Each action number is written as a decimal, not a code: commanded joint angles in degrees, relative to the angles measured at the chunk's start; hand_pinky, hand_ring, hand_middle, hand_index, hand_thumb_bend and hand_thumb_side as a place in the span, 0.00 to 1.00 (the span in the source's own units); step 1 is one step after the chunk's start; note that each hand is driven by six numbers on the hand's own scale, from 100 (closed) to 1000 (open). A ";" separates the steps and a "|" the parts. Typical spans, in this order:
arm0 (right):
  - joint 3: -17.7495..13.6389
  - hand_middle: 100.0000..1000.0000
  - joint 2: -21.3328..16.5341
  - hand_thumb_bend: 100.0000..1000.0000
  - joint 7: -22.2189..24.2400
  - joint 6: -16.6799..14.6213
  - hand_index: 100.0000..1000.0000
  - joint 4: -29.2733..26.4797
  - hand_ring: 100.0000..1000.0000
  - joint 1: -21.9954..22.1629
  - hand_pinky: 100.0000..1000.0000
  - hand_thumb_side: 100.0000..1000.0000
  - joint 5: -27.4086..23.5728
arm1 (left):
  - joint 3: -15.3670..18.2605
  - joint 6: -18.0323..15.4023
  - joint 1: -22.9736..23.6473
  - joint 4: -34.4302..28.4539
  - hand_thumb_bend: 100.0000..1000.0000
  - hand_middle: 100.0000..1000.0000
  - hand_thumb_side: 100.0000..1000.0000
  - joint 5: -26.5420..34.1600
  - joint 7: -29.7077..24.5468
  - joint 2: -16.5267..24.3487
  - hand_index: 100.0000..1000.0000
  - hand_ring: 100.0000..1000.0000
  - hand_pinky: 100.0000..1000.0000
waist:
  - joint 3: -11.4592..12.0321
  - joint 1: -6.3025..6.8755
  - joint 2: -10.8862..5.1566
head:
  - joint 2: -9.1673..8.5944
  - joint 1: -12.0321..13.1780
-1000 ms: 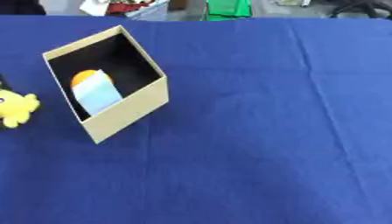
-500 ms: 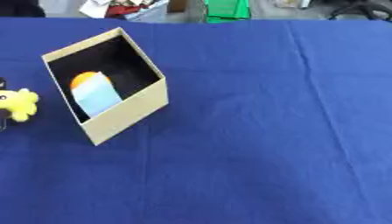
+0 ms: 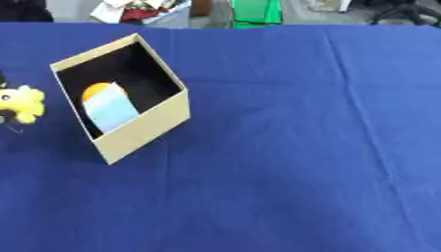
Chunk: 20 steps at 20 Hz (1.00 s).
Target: Pick up objects on the table and place them in the box.
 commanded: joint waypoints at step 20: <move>-1.03 0.78 -1.19 0.00 -0.46 -0.16 0.91 -0.93 0.85 0.28 0.85 0.78 -0.81 | 4.48 2.03 -5.23 -7.44 0.00 0.38 0.32 -0.01 3.13 -0.11 0.41 0.57 0.52 | 0.72 0.47 -3.81 | 1.21 -0.52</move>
